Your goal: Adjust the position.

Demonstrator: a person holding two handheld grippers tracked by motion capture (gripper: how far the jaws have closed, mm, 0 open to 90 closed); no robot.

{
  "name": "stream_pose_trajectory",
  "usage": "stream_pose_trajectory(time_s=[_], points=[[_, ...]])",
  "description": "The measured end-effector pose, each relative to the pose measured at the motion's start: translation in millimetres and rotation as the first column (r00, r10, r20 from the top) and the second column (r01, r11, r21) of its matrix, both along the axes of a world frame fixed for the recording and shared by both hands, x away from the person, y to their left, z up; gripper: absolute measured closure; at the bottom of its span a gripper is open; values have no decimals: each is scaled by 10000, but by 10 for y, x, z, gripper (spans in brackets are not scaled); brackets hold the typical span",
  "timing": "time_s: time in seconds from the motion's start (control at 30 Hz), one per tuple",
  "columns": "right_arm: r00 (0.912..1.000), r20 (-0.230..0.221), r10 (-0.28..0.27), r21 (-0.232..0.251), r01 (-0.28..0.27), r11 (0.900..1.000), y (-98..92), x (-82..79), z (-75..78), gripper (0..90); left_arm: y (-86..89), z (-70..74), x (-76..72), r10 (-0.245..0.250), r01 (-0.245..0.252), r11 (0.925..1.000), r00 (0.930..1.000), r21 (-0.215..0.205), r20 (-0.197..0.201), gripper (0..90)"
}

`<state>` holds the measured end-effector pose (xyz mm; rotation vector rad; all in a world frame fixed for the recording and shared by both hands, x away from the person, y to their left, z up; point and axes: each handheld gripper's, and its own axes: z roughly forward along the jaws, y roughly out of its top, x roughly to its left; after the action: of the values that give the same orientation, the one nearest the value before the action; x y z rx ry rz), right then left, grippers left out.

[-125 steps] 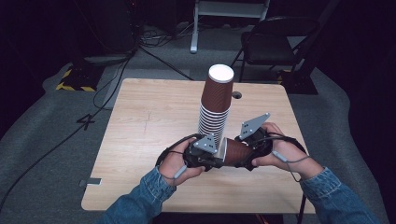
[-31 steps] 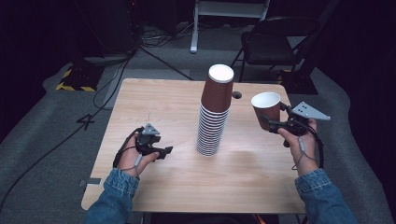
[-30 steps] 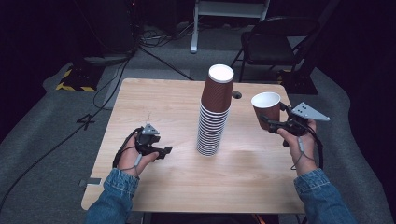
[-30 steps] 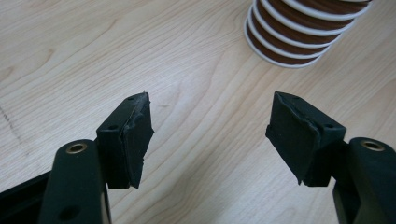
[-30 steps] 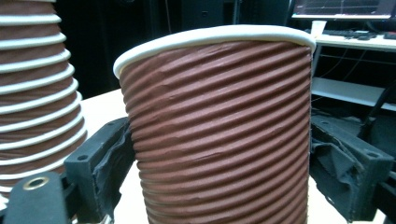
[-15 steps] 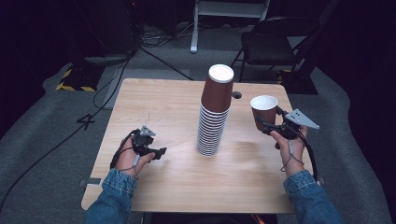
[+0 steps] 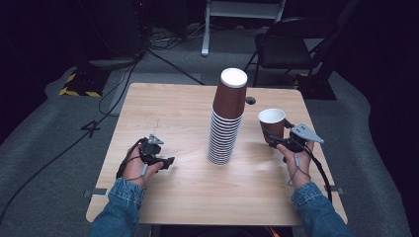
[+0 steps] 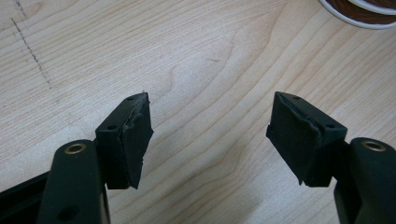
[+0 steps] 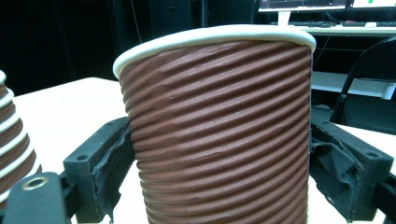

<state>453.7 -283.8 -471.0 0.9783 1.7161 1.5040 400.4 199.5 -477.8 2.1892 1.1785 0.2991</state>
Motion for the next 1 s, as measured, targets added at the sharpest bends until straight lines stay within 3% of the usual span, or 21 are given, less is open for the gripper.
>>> stream_pose_trajectory(time_s=[0.57,0.73,0.83,0.97,1.0], points=[[9971,-727,241,-436,-273,9987,36,13,-208,122,12,-26,3,5,-6,10000,9999,-49,-107,302],[9974,-674,248,-466,-280,9985,22,-3,-216,120,15,-19,4,14,-15,10000,10000,-53,-84,302],[9971,-714,254,-692,-304,9971,18,-24,-202,120,19,-16,1,1,-1,10000,10000,-61,-45,302],[9963,-795,-324,-1560,197,9876,27,-65,-193,132,27,-15,-3,31,-31,10000,10000,-27,-69,302],[9963,-795,-324,-1560,197,9876,27,-65,-193,132,27,-15,-3,31,-31,10000,10000,-27,-69,303]])
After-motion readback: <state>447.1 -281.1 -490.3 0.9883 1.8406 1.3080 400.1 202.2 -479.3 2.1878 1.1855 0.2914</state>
